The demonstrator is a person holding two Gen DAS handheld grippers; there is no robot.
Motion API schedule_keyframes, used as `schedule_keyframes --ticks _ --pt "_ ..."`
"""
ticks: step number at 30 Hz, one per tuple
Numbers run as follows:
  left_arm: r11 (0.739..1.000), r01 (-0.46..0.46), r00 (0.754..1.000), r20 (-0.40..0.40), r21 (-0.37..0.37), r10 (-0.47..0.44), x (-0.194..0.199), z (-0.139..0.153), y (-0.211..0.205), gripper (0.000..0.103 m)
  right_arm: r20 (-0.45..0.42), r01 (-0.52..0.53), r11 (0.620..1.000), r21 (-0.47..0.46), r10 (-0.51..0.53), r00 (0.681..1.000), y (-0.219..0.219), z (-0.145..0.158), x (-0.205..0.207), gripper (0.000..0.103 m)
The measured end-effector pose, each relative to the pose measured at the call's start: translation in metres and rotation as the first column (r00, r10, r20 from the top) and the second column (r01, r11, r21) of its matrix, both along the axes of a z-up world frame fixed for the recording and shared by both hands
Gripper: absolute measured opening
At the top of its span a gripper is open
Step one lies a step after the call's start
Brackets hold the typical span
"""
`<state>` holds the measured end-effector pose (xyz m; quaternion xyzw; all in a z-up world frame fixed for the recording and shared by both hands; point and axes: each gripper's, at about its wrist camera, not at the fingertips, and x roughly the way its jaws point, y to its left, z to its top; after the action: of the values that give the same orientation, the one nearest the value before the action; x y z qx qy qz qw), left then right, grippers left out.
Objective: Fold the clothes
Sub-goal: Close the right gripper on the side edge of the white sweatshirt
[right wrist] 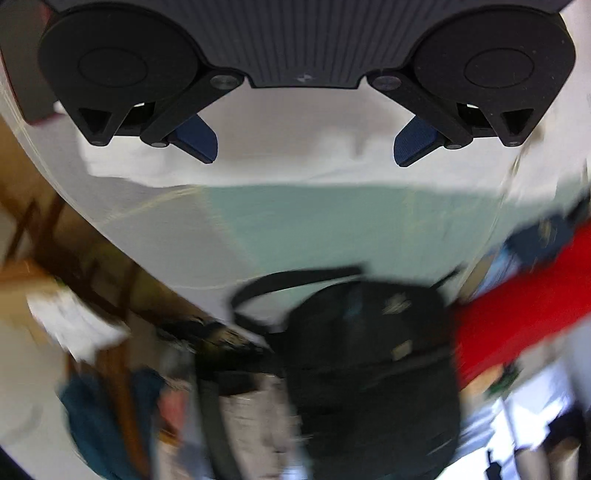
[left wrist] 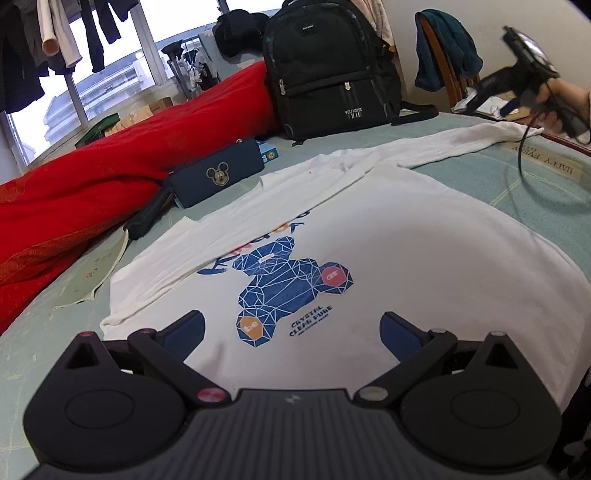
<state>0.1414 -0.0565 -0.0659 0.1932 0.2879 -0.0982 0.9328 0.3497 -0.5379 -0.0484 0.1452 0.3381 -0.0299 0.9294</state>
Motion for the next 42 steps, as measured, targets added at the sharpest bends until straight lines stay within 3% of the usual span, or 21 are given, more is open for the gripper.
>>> schedule_keyframes --ticks 5,9,14,16,22,27,30,42 --pt "1.0 0.01 1.0 -0.018 0.02 -0.009 0.004 -0.005 -0.008 0.101 -0.016 0.052 0.987 0.155 -0.05 0.999 -0.053 -0.017 0.013 0.103" --pt "1.0 0.001 1.0 -0.025 0.027 -0.001 0.008 -0.007 -0.009 0.101 -0.071 0.105 0.99 0.097 -0.098 0.993 -0.067 -0.038 0.025 0.102" --pt "1.0 -0.006 1.0 -0.03 0.025 0.006 0.01 -0.008 -0.01 0.101 0.003 0.179 0.977 0.119 -0.181 0.983 -0.072 -0.028 0.01 0.103" --pt "1.0 0.003 1.0 -0.026 0.026 -0.002 0.008 -0.007 -0.011 0.101 0.021 0.173 0.977 0.127 -0.177 0.984 -0.064 -0.02 -0.001 0.103" --pt "1.0 0.013 1.0 -0.014 0.016 -0.013 0.003 -0.005 -0.008 0.101 0.078 0.02 0.982 0.189 -0.035 0.996 -0.027 -0.01 -0.054 0.103" --pt "1.0 0.015 1.0 -0.012 0.002 -0.015 0.0 -0.004 -0.005 0.101 0.076 -0.008 0.985 0.17 -0.005 0.997 -0.005 -0.028 -0.085 0.103" --pt "1.0 0.02 1.0 -0.012 -0.006 -0.021 0.0 -0.003 -0.005 0.101 0.054 0.017 0.982 0.187 -0.028 0.998 -0.009 -0.044 -0.085 0.103" --pt "1.0 0.016 0.999 -0.034 -0.005 -0.016 0.004 -0.009 -0.009 0.101 0.148 0.054 0.934 0.354 -0.113 0.982 -0.045 -0.063 -0.059 0.103"
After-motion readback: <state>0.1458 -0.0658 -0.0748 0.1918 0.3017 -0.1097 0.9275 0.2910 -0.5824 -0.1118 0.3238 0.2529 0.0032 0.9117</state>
